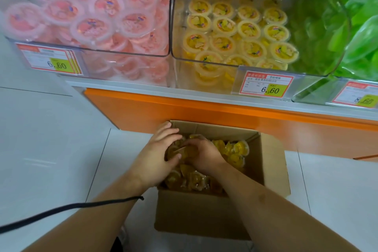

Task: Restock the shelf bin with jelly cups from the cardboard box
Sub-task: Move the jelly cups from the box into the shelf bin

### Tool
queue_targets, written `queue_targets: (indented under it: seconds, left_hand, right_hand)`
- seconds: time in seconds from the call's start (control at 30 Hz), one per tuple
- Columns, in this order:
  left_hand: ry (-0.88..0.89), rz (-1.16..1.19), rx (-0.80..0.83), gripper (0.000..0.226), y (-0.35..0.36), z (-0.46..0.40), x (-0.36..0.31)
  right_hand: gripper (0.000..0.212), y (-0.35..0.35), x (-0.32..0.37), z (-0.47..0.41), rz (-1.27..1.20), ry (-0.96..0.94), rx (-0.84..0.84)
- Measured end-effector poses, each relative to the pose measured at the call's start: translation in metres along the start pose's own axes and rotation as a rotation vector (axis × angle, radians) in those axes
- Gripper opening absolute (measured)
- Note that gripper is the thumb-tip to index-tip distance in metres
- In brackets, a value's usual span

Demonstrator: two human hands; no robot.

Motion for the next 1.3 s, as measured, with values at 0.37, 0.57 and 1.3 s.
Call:
queue_targets:
  seconds: [0.37, 0.57, 1.3]
  left_hand:
    - [-0.008, 0.051, 0.036, 0.028, -0.020, -0.003, -0.048]
    - [-0.031, 0.186, 0.056, 0.030, -0.064, -0.011, -0.098]
    - [0.278, 0.007, -0.427, 0.040, -0.203, -0.049, -0.214]
  right_hand:
    - [0.029, -0.057, 0.002, 0.048, -0.176, -0.045, -0.074]
    - [0.058, -0.122, 0.033, 0.104, -0.183, -0.118, -0.104]
    - [0.021, -0.264, 0.110, 0.185, -0.970, -0.266, -0.146]
Point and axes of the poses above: each hand's wrist, its own z-axis away from the middle knuckle, its own y-axis out of the palm, x = y × z, the point moved 3 cm from there along -z, towards the middle knuckle, and after that the axes turned 15 degrees about y, right-handed, at the moved point
